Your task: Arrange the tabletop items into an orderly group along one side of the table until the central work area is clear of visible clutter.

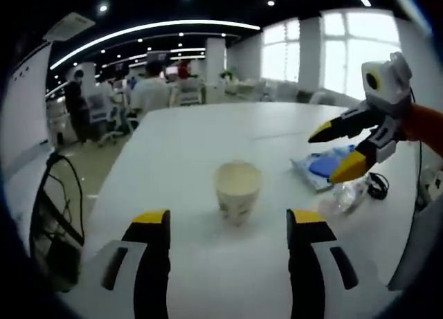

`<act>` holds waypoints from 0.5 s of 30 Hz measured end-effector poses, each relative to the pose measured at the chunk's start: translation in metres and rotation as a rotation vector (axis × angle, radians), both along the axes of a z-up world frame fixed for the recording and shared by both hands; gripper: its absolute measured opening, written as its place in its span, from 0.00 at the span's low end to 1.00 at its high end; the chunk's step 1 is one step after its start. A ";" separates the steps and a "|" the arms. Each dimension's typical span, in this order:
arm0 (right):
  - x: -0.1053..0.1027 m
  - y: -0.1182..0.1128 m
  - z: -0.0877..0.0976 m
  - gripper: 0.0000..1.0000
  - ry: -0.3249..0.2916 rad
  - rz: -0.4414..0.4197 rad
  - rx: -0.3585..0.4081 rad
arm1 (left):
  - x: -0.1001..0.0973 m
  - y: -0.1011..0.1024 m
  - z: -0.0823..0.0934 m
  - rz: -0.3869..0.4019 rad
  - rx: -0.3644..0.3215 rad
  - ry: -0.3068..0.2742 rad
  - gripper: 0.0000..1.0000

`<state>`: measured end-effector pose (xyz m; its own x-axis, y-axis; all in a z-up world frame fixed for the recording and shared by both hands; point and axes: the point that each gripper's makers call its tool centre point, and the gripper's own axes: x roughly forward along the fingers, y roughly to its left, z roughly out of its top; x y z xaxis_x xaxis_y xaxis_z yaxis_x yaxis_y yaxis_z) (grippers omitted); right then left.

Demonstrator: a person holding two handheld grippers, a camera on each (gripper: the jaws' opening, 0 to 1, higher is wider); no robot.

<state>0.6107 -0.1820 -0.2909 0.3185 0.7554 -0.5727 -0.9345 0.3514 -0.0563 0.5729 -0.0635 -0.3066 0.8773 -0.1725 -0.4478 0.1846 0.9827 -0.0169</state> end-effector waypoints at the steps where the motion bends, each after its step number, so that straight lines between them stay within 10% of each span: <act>1: 0.000 0.003 -0.002 0.60 0.004 0.004 0.002 | 0.002 0.000 -0.003 -0.003 -0.001 0.001 0.66; 15: 0.009 0.018 -0.023 0.59 0.035 0.026 0.001 | 0.034 -0.011 -0.035 -0.056 -0.019 -0.043 0.65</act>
